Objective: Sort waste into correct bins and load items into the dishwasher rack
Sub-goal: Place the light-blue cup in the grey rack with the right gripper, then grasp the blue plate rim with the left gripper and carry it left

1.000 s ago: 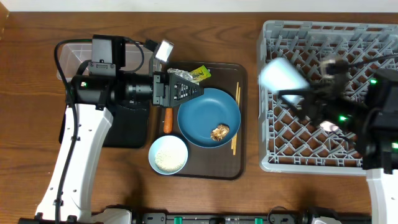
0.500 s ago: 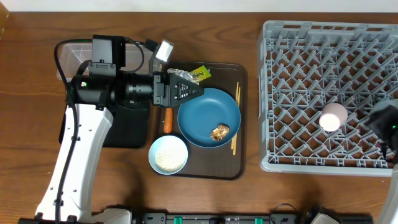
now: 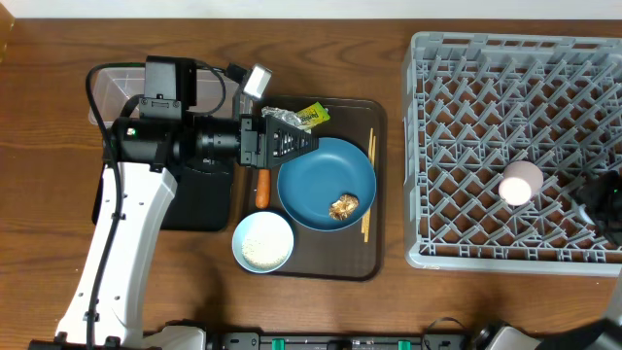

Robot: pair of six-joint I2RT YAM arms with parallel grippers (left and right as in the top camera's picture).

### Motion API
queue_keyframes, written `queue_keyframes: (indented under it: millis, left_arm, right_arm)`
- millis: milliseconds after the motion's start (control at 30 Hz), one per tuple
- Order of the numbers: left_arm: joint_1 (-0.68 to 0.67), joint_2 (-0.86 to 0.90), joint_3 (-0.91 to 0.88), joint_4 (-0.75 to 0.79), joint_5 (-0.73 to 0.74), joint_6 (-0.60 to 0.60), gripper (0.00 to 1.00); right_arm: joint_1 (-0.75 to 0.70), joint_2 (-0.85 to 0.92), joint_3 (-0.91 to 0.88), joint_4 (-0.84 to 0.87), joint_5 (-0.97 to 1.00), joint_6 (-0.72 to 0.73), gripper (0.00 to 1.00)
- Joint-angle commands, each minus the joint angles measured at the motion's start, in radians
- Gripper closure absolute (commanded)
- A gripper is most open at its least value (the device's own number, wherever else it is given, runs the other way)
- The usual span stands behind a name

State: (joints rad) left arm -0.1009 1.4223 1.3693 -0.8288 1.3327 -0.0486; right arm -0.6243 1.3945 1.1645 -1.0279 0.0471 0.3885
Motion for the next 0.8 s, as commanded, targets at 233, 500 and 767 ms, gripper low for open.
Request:
queue_keyframes:
  millis: [233,500,767]
  left_arm:
    - [0.003,0.001,-0.006,-0.004,-0.068,0.003,0.02]
    - [-0.025,0.001,-0.006,-0.074,-0.299,0.013,0.02]
    - [-0.200,0.003,-0.028,-0.169,-0.985,-0.024,0.02]
  right_arm:
    - [-0.033,0.028,0.022,0.013,-0.095,0.011,0.01]
    - [-0.020,-0.105,0.080,0.020,-0.505,-0.127,0.03]
    - [0.104,-0.299,0.084,0.071,-0.665,-0.173,0.01]
